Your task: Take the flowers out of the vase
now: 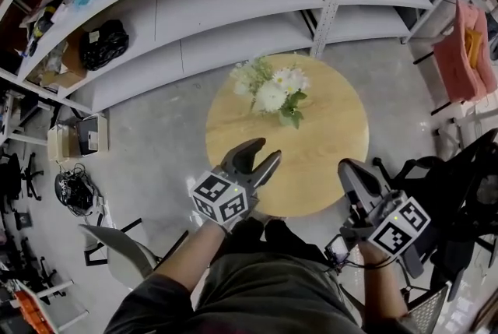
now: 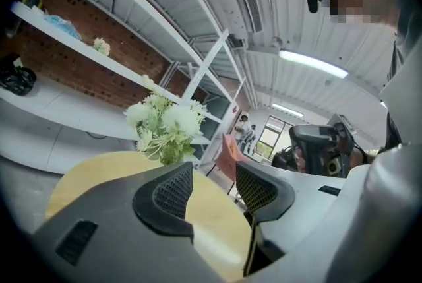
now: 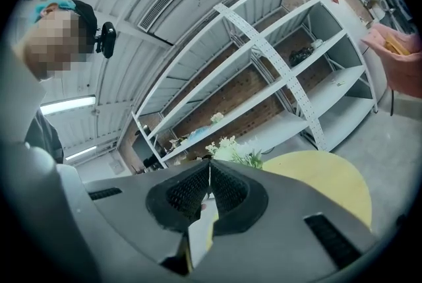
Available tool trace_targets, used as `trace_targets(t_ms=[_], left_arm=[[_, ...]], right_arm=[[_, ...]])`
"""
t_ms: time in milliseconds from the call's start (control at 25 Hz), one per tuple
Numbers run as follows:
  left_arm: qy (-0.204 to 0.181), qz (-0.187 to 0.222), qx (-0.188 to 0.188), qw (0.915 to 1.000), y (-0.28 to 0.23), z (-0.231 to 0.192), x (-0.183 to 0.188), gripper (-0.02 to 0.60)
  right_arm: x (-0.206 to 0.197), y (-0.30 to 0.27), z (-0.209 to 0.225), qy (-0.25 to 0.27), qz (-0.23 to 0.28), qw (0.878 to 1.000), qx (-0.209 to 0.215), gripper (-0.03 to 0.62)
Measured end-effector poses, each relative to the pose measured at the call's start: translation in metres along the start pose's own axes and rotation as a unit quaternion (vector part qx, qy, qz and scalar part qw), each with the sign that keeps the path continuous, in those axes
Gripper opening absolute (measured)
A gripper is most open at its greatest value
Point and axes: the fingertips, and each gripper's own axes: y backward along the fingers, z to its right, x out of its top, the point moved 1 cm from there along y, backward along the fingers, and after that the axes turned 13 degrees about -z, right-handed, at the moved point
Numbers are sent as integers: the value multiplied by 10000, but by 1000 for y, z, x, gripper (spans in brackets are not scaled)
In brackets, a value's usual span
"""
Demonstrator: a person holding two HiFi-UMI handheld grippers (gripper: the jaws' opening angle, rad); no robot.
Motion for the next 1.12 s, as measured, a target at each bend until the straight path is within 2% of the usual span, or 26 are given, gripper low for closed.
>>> trace_targets(t_ms=[80, 440, 560, 880, 1120], left_arm=[[7, -61, 102, 9999, -16, -12, -6, 225], [-64, -345, 481, 9982, -84, -70, -20, 311], [-65, -376, 455, 9982, -100, -83, -17, 313], [-448, -589, 296, 9968, -135, -92, -12, 313], [-607, -707, 253, 9953, -152, -98, -15, 311]], right_arm=[[-4, 1, 8, -34, -45, 10000, -19, 14], [-7, -12, 35, -90, -155, 9997, -181, 14], [-9, -20, 38, 18, -264, 9994, -206, 15], [-23, -42, 60, -174, -378, 9990, -184, 15], [-28, -68, 72, -73, -486, 9987, -165, 15]])
